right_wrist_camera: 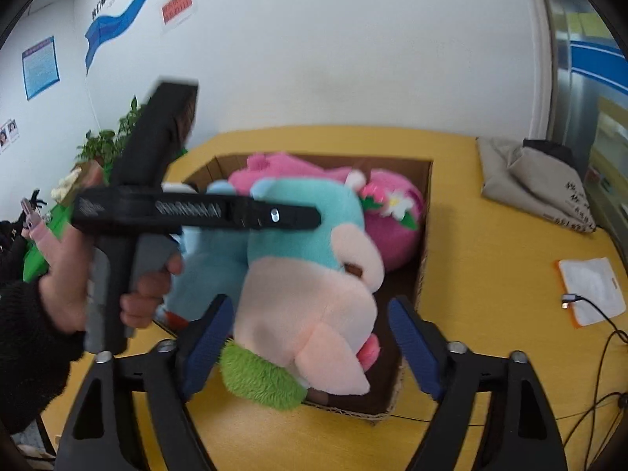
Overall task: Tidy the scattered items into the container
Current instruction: 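Lower the teal-and-pink plush into the box and open both tools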
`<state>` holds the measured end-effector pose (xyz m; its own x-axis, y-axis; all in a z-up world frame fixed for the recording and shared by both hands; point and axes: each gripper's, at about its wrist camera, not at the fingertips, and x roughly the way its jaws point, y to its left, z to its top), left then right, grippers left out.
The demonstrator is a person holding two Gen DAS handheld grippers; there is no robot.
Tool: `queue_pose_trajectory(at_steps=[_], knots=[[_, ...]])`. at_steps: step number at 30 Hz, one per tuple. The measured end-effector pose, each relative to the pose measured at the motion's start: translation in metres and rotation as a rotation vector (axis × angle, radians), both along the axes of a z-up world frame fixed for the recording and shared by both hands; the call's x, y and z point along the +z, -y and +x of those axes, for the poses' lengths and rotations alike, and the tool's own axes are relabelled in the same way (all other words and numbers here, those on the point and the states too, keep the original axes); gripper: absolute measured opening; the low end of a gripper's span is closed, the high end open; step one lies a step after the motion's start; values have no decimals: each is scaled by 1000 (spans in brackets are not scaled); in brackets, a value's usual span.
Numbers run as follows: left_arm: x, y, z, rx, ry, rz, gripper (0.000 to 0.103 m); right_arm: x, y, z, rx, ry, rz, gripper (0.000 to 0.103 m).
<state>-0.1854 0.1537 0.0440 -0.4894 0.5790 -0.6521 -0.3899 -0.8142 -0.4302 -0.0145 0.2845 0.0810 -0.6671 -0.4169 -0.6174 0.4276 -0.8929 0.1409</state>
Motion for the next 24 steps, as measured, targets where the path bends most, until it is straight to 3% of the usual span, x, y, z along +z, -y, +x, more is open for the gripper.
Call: queue_pose_trajectory(at_steps=[2, 4, 6, 10, 16, 21, 24], knots=[[-1, -1, 2, 4, -14, -6, 80, -5, 2, -5, -16, 8, 39, 49], [-2, -4, 4, 4, -20, -29, 80, -24, 6, -18, -18, 58, 51, 41], [-2, -6, 6, 3, -34, -58, 80, -29, 4, -16, -36, 54, 28, 40], [7, -1, 10, 13, -23, -35, 80, -31, 2, -14, -50, 23, 45, 40], [20, 2, 29, 22, -89, -40, 78, -35, -8, -7, -95, 29, 51, 40], [-3, -16, 16, -4, -18, -103, 80, -46, -9, -27, -116, 53, 106, 39], [-6, -32, 16, -20, -27, -197, 84, -57, -3, -28, -105, 38, 186, 32]])
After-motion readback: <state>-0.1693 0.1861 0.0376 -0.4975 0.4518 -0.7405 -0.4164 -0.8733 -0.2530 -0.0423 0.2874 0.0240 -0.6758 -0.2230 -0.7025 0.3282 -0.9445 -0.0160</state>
